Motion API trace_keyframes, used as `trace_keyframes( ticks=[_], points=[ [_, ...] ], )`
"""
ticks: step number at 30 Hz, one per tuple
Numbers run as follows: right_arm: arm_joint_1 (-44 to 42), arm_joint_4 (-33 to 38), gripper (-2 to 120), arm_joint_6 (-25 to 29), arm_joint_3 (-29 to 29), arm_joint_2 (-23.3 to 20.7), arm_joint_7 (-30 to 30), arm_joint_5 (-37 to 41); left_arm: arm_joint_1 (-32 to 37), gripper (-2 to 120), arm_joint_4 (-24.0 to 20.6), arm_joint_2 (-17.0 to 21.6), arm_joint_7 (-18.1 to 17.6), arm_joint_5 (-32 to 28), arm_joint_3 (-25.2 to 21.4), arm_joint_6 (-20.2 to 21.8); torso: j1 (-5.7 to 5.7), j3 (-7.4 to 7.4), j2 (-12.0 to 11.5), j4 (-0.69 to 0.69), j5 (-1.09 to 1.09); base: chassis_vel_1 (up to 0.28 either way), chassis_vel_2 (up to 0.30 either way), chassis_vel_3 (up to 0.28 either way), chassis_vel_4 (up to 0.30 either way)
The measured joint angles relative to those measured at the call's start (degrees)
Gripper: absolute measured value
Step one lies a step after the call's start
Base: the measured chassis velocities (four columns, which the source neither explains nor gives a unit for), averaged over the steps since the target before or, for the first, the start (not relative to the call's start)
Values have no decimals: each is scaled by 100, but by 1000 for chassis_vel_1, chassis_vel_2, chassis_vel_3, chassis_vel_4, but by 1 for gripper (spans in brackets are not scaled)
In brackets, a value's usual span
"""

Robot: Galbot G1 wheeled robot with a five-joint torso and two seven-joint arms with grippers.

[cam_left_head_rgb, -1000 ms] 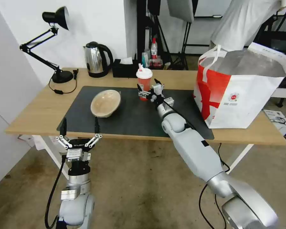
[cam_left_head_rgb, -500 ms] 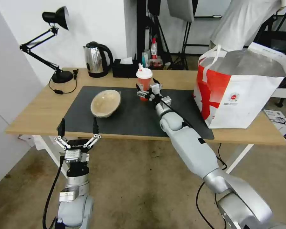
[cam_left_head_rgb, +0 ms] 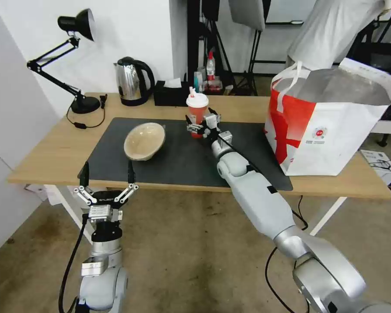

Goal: Pick up the trash from the table and place it into the takeout bag.

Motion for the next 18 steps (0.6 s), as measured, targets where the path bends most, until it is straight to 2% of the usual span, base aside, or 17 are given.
trace_keyframes(
  ticks=[18],
  points=[
    [137,-343,100,69,11,111,-56,-31,-2,100,12,-1,0,-1,-11,-6,0,0,1,0,0,0,0,0,0]
  ],
)
